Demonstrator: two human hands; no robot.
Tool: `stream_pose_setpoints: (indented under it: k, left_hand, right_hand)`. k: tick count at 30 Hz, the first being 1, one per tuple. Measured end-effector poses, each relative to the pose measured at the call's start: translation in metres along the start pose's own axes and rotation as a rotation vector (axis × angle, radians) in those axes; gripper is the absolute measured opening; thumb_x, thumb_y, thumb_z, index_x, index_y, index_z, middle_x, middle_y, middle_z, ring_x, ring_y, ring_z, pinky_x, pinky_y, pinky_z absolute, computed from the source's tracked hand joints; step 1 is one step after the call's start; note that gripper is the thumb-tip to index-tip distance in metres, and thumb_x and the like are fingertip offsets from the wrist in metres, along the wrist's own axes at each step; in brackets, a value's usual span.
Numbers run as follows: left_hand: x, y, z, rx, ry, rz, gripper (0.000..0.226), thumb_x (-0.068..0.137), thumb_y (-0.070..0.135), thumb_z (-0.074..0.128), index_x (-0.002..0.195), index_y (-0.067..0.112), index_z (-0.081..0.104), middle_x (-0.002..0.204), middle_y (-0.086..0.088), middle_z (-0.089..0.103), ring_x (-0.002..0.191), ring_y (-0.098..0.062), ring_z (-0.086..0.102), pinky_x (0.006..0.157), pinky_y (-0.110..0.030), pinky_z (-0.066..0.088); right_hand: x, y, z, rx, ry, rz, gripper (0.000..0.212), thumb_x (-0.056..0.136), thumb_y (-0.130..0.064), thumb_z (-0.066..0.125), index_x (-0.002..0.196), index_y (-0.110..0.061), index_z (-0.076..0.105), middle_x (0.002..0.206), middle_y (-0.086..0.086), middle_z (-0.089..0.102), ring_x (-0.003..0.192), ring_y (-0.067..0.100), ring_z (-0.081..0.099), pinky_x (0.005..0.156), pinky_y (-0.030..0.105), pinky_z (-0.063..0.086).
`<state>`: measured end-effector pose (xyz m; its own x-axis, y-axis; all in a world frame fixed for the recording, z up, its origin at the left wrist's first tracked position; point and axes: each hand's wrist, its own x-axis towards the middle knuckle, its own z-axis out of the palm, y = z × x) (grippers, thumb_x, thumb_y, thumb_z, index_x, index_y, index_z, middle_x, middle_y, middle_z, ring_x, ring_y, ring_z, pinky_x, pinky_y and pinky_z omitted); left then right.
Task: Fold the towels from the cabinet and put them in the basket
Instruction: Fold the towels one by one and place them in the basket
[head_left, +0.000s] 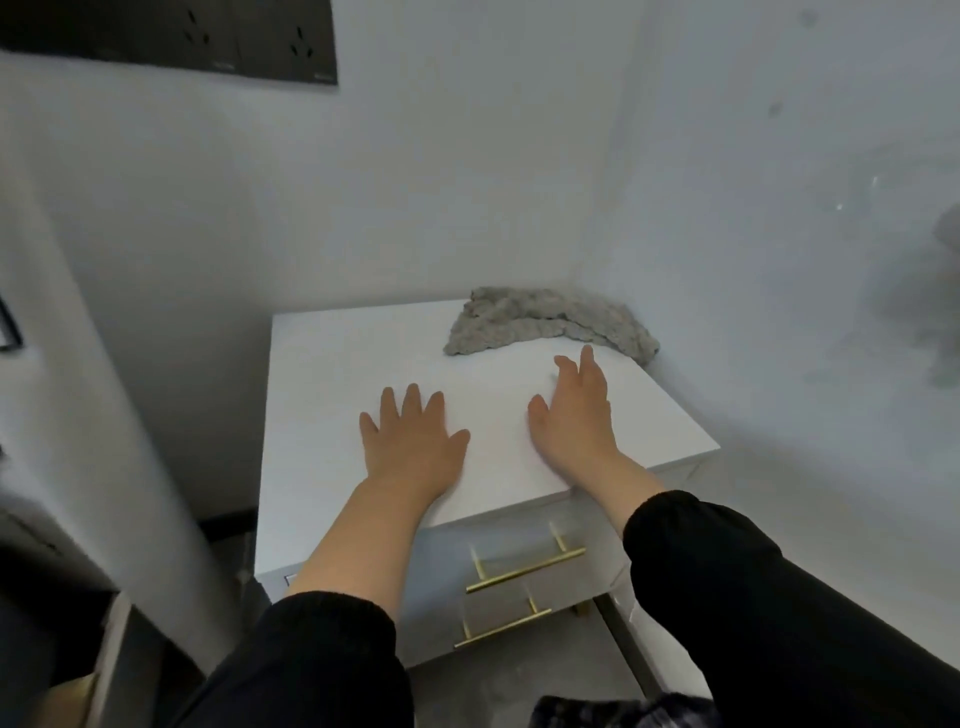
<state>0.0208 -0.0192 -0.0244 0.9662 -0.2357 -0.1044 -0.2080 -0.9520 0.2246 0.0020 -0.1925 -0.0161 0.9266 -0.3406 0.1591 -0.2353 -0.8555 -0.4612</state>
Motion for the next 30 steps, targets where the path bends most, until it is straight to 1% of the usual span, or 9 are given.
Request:
stream_pose_setpoints:
  k: [7,10,12,16,21,24,27,28,30]
  left_hand:
    - [0.009,0.003,0.008,0.002,0.066,-0.037,0.061,0.099,0.049,0.02,0.152,0.023,0.003,0.161,-0.001,-0.004,0.147,-0.026,-0.01,0.117,-0.051,0.0]
    - [0.008,0.003,0.005,-0.071,0.118,-0.064,0.066,0.1,0.043,0.026,0.152,0.019,-0.006,0.161,0.0,0.002,0.148,-0.023,-0.006,0.117,-0.047,0.002]
    - [0.006,0.003,0.002,-0.122,0.133,-0.067,0.066,0.1,0.036,0.03,0.152,0.017,-0.006,0.16,-0.001,0.006,0.148,-0.022,-0.002,0.118,-0.046,0.004]
    - [0.003,0.001,-0.005,-0.255,0.15,-0.06,0.065,0.097,0.023,0.037,0.152,0.018,0.003,0.158,-0.003,0.017,0.147,-0.021,0.007,0.118,-0.043,0.005]
    - [0.001,-0.013,-0.007,-0.506,0.202,0.01,0.055,0.093,0.005,0.04,0.146,0.016,0.034,0.152,-0.004,0.035,0.141,-0.021,0.027,0.117,-0.035,0.016]
    - [-0.008,-0.02,-0.008,-0.533,0.187,0.055,0.051,0.092,0.002,0.041,0.141,0.015,0.043,0.148,-0.005,0.041,0.138,-0.021,0.033,0.113,-0.03,0.024]
    - [-0.017,-0.023,-0.01,-0.523,0.168,0.102,0.05,0.092,0.003,0.043,0.14,0.017,0.045,0.147,-0.002,0.042,0.137,-0.018,0.033,0.11,-0.026,0.023]
    - [-0.019,-0.023,-0.011,-0.531,0.173,0.12,0.049,0.092,0.005,0.044,0.14,0.019,0.045,0.147,0.0,0.042,0.137,-0.017,0.033,0.11,-0.026,0.023]
    - [-0.026,-0.019,-0.016,-0.58,0.177,0.17,0.048,0.093,0.009,0.049,0.139,0.021,0.046,0.147,0.002,0.043,0.137,-0.015,0.034,0.108,-0.023,0.023]
  right_hand:
    - [0.066,-0.017,0.023,-0.207,-0.118,-0.337,0.06,0.098,-0.025,0.039,0.152,-0.021,0.013,0.161,0.005,0.005,0.148,0.025,-0.002,0.119,0.046,0.002]
    - [0.07,-0.018,0.025,-0.149,-0.238,-0.293,0.056,0.099,-0.024,0.036,0.152,-0.025,0.017,0.157,0.003,0.025,0.147,0.02,0.009,0.118,0.045,-0.002]
    - [0.062,-0.018,0.024,-0.158,-0.221,-0.289,0.056,0.098,-0.023,0.037,0.151,-0.025,0.02,0.155,0.002,0.029,0.144,0.021,0.017,0.117,0.047,0.0]
    - [0.037,-0.023,0.02,-0.204,-0.202,-0.323,0.051,0.097,-0.022,0.036,0.148,-0.027,0.03,0.146,0.002,0.038,0.136,0.027,0.026,0.116,0.052,0.007]
    - [-0.01,-0.025,0.008,-0.152,-0.173,-0.285,0.043,0.095,-0.019,0.038,0.135,-0.027,0.051,0.133,-0.001,0.047,0.129,0.025,0.033,0.116,0.052,0.006]
    - [-0.031,-0.021,-0.008,-0.16,-0.174,-0.264,0.035,0.093,-0.015,0.039,0.106,-0.02,0.07,0.115,0.0,0.062,0.116,0.024,0.048,0.115,0.046,0.017]
    - [-0.049,-0.013,-0.023,-0.059,-0.146,-0.207,0.028,0.085,-0.006,0.042,0.079,-0.005,0.069,0.088,0.008,0.068,0.089,0.028,0.061,0.09,0.037,0.046]
    - [-0.055,-0.011,-0.026,-0.019,-0.104,-0.21,0.025,0.082,-0.002,0.043,0.08,-0.004,0.068,0.091,0.008,0.067,0.09,0.028,0.06,0.085,0.037,0.048]
    - [-0.063,-0.01,-0.032,0.001,-0.063,-0.282,0.032,0.079,0.004,0.049,0.101,-0.012,0.066,0.115,0.005,0.059,0.109,0.026,0.051,0.092,0.035,0.042]
